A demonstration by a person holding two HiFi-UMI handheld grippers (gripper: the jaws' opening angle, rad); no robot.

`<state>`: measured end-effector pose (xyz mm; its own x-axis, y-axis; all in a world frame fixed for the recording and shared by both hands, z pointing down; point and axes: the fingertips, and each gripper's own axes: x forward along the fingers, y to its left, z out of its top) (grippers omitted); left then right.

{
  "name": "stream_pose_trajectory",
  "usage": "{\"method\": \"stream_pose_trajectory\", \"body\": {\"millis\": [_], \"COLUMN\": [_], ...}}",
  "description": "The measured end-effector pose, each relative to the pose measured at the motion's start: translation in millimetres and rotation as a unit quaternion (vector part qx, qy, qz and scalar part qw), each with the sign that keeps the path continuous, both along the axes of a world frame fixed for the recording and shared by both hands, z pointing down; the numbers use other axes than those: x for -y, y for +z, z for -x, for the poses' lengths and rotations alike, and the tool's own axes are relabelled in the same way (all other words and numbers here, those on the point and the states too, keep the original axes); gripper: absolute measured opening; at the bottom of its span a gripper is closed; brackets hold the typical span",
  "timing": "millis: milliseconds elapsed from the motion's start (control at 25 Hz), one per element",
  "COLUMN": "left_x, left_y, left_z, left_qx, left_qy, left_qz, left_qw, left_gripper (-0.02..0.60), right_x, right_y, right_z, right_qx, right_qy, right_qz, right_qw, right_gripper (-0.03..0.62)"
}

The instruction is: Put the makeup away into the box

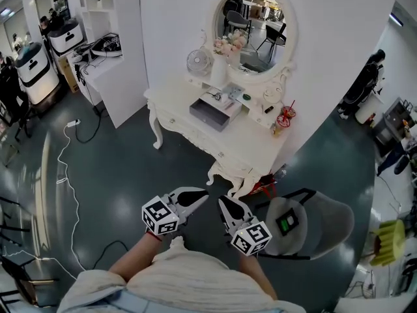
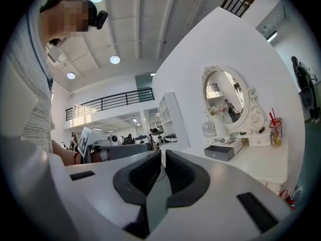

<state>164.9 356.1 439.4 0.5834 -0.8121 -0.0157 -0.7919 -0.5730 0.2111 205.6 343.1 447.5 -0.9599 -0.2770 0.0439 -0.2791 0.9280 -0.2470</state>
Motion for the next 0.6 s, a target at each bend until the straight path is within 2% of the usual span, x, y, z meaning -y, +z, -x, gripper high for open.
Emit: {"method": "stream_pose_trajectory", "body": {"millis": [320, 600], "left_x": [34, 53], "left_y": [-2, -1], "left_z": [86, 127], "left_qx": [-0.003, -0.017], "left_qy": [-0.008, -0.002], "left_qz": [-0.014, -0.022], "left_qw": [0.9999, 0.9996], "left_gripper": [0.017, 0.017], "right_x": [31, 45], "right_y": [-1, 2], "right_z": [77, 116], "right_qx": [0.001, -0.011], "right_qy": [0.013, 0.021], "right_qz": [-0.007, -0.011], "right_qw": [1.0, 1.0], "right_gripper": [0.011, 0.011]}}
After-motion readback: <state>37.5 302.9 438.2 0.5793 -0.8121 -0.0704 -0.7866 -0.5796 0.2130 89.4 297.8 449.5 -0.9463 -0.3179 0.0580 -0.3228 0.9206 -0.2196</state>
